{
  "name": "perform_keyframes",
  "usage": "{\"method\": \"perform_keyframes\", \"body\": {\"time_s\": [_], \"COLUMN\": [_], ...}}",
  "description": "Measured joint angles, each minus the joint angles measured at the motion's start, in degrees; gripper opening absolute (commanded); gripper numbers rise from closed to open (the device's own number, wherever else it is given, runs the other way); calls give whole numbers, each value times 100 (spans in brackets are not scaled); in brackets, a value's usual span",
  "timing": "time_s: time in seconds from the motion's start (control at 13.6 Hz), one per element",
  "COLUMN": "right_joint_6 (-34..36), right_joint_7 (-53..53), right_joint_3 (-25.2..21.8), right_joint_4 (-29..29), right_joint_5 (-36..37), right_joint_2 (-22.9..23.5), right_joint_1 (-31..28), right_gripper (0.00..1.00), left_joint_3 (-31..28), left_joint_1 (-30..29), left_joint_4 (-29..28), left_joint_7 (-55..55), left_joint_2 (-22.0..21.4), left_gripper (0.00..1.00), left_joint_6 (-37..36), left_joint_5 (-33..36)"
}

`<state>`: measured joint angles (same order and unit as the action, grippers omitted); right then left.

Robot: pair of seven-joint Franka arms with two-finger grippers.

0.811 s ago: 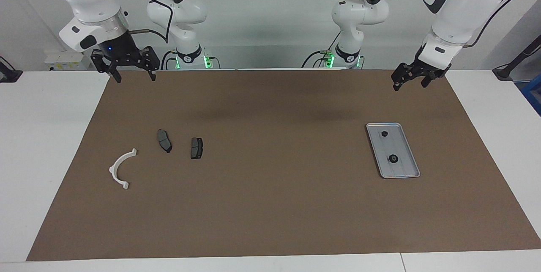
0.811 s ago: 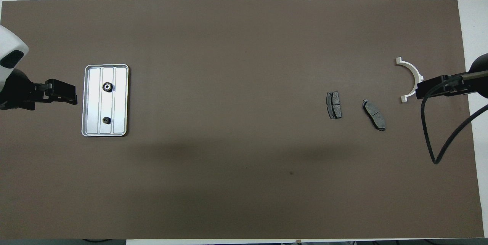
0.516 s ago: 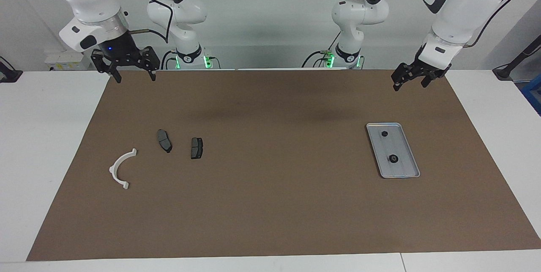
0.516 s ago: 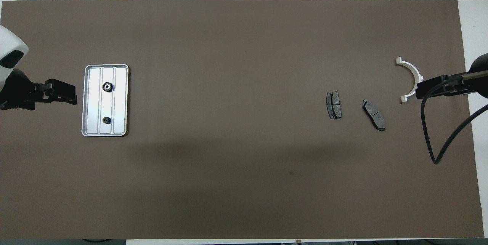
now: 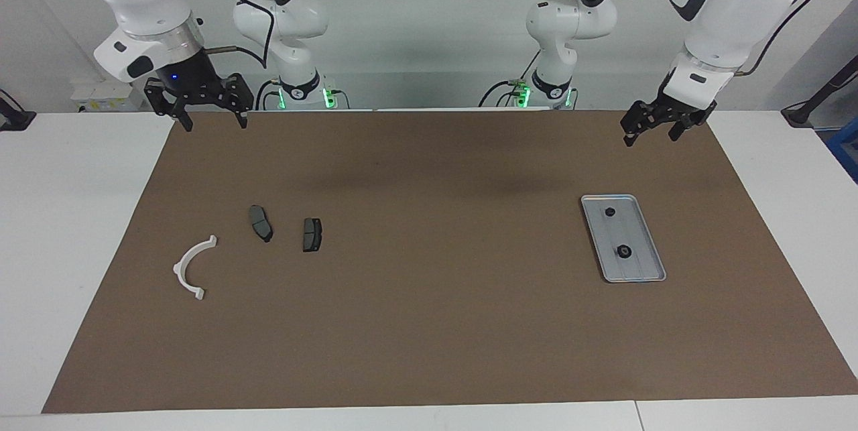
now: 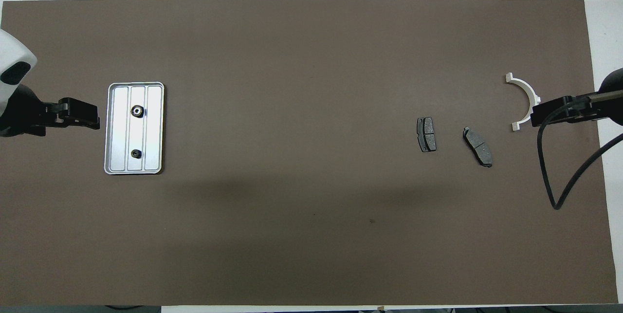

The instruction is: Place bearing gear from tray to pile

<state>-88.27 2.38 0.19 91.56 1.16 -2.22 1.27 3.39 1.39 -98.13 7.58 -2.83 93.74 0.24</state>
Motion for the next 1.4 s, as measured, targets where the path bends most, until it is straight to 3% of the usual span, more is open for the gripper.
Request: {"method": "perform_keyframes", "body": {"time_s": [0.37, 0.81, 1.11, 1.18, 1.4], "right_joint_6": [0, 0, 0, 0, 4], "right_joint_7": [0, 0, 0, 0, 1], "right_joint_3": [0, 0, 3, 3, -5], "right_joint_4": [0, -1, -6, -6, -5], "right_joint_5": [0, 0, -27, -28, -28], "right_joint_2": [0, -2, -110, -133, -148], "right_joint_1": [0, 0, 2, 2, -3], "right_gripper": [100, 100, 100, 100, 100], "left_joint_3": [-44, -70, -70, -66, -18], "left_joint_1": [-90, -370, -402, -401, -374], "left_joint_4": [-103, -231, -274, -280, -325], "left_joint_7": [9, 10, 202, 323, 754], "left_joint_2": [147, 1265, 1884, 2016, 2300], "left_gripper": [100, 100, 100, 93, 89], "left_joint_6": [548, 2065, 2552, 2594, 2745], "left_joint_5": [1, 0, 0, 0, 0]}}
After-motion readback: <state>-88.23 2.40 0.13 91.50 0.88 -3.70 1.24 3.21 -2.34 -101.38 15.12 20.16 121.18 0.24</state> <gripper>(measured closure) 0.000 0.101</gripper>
